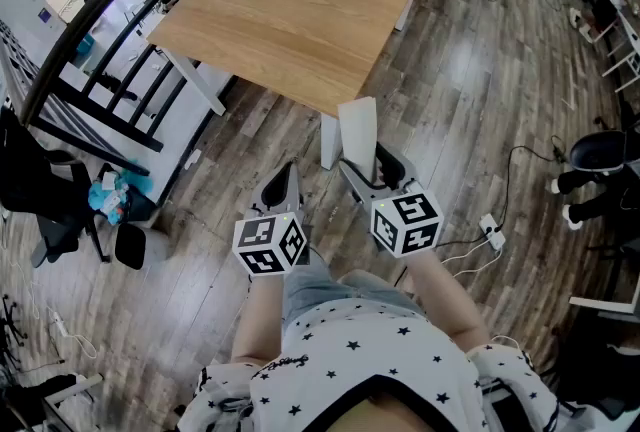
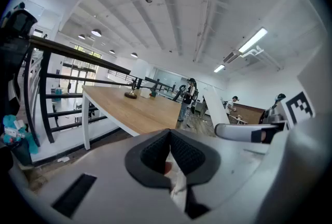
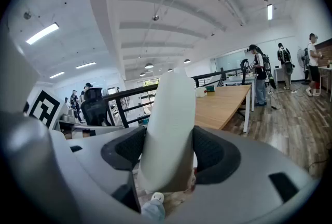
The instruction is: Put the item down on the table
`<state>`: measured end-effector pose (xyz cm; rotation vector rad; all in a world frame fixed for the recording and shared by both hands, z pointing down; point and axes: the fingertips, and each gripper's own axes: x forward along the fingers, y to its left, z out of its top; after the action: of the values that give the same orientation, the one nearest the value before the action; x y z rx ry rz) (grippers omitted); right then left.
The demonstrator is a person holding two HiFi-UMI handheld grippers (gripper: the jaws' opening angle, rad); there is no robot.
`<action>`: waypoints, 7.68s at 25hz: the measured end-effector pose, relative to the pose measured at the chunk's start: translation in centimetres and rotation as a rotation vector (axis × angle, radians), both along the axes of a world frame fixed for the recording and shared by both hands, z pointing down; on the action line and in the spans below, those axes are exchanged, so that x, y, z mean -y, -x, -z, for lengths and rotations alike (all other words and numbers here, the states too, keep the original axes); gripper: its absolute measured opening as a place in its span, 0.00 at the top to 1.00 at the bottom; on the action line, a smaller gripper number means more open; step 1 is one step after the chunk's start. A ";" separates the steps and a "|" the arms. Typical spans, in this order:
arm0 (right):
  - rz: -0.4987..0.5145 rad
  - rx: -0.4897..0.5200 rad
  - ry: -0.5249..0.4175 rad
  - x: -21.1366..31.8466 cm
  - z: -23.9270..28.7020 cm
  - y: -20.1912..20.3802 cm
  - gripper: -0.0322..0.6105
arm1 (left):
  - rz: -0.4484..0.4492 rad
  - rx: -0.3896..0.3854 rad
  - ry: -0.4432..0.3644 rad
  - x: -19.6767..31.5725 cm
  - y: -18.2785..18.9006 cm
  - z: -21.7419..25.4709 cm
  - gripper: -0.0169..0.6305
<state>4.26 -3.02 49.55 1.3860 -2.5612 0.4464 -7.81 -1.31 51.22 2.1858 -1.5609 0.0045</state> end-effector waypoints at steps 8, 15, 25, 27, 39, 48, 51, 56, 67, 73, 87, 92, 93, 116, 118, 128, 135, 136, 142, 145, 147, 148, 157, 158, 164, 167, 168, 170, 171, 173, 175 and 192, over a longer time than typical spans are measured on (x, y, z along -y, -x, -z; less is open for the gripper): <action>0.004 0.075 -0.035 -10.4 7.0 -1.4 0.50 | -0.048 0.054 -0.020 -10.0 -2.8 6.9 0.95; -0.013 0.113 -0.080 -14.1 9.0 -0.8 0.50 | -0.069 0.072 -0.024 -13.6 -2.3 8.1 0.95; 0.004 0.104 -0.086 -17.7 8.9 -2.4 0.50 | -0.068 0.056 -0.046 -17.2 -4.4 8.2 0.95; 0.015 0.099 -0.087 -18.2 8.8 -2.7 0.50 | -0.062 0.053 -0.047 -17.8 -4.8 8.1 0.95; 0.057 0.100 -0.080 -19.4 8.4 -3.8 0.50 | -0.030 0.043 -0.043 -19.1 -6.3 7.8 0.95; 0.054 0.103 -0.064 -17.2 7.5 -3.8 0.50 | -0.012 0.041 -0.029 -17.4 -6.0 7.2 0.95; 0.053 0.105 -0.058 -15.6 7.1 -3.7 0.50 | -0.009 0.039 -0.025 -15.7 -5.9 6.9 0.95; 0.045 0.106 -0.060 -11.5 6.9 -3.7 0.50 | -0.018 0.044 -0.032 -11.4 -5.9 6.5 0.95; 0.005 0.095 -0.077 0.6 8.2 -2.3 0.50 | -0.065 0.024 -0.039 1.4 -4.4 6.9 0.95; -0.009 0.086 -0.061 6.6 8.4 -0.6 0.50 | -0.089 0.021 -0.036 7.8 -2.8 7.5 0.95; -0.038 0.057 -0.017 19.6 6.1 3.8 0.50 | -0.148 0.017 -0.005 20.9 0.9 5.8 0.95; -0.055 0.037 0.006 23.3 4.8 4.6 0.50 | -0.186 0.021 0.004 24.6 1.0 5.2 0.95; -0.056 0.032 0.013 23.9 4.4 4.7 0.50 | -0.189 0.022 0.007 25.1 1.1 5.0 0.95; 0.024 -0.138 0.252 34.9 -8.1 3.6 0.50 | -0.090 -0.006 0.108 33.2 0.7 0.9 0.95; 0.033 -0.159 0.273 35.8 -9.3 3.7 0.50 | -0.080 -0.008 0.112 33.8 0.8 0.6 0.95; 0.060 -0.277 0.402 37.6 -14.6 4.2 0.50 | -0.065 -0.002 0.132 35.2 1.1 -0.5 0.95; 0.073 -0.342 0.450 38.5 -16.0 4.8 0.50 | -0.071 -0.004 0.142 36.3 1.5 -1.0 0.95; 0.076 -0.353 0.454 38.6 -16.2 4.9 0.50 | -0.073 -0.005 0.143 36.3 1.6 -1.1 0.95; 0.078 -0.387 0.469 38.6 -16.9 5.1 0.50 | -0.087 -0.010 0.143 35.9 1.8 -1.0 0.95; 0.073 -0.387 0.463 38.8 -16.9 5.2 0.50 | -0.086 -0.011 0.143 35.8 2.4 -0.9 0.95; 0.069 -0.380 0.457 38.8 -17.0 5.2 0.50 | -0.087 -0.012 0.143 35.5 2.8 -0.9 0.95; 0.067 -0.376 0.453 38.7 -17.0 5.2 0.50 | -0.088 -0.012 0.142 35.2 3.0 -0.8 0.95; -0.043 -0.311 0.406 37.7 -15.0 4.5 0.47 | -0.106 -0.004 0.124 32.2 4.5 -0.2 0.95; -0.055 -0.305 0.398 37.3 -14.5 4.4 0.47 | -0.108 -0.002 0.121 31.8 4.7 -0.1 0.95; -0.103 -0.228 0.334 34.0 -11.0 4.5 0.51 | -0.116 -0.004 0.098 29.4 5.1 0.6 0.95; -0.117 -0.158 0.288 32.5 -8.7 4.8 0.63 | -0.118 -0.009 0.086 28.2 4.9 1.0 0.95; -0.119 -0.133 0.276 32.0 -7.9 5.0 0.66 | -0.117 -0.012 0.084 27.7 4.8 1.0 0.95; -0.115 -0.085 0.259 30.8 -6.5 5.2 0.76 | -0.112 -0.022 0.082 26.8 4.7 1.1 0.95; -0.112 -0.064 0.251 30.3 -5.9 5.3 0.81 | -0.107 -0.026 0.080 26.3 4.7 1.2 0.95; -0.109 -0.030 0.225 29.2 -4.5 5.4 0.89 | -0.096 -0.031 0.072 25.4 4.6 1.4 0.95; -0.103 -0.004 0.188 28.0 -2.9 5.4 0.93 | -0.085 -0.031 0.062 24.4 4.5 1.6 0.95; 0.127 0.040 0.023 12.3 5.3 1.4 0.96 | 0.029 -0.058 0.026 11.3 -1.6 5.0 0.95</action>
<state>2.85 -15.30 44.28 1.2095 -2.6477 0.4850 -6.20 -12.62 46.23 2.1240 -1.5522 -0.0465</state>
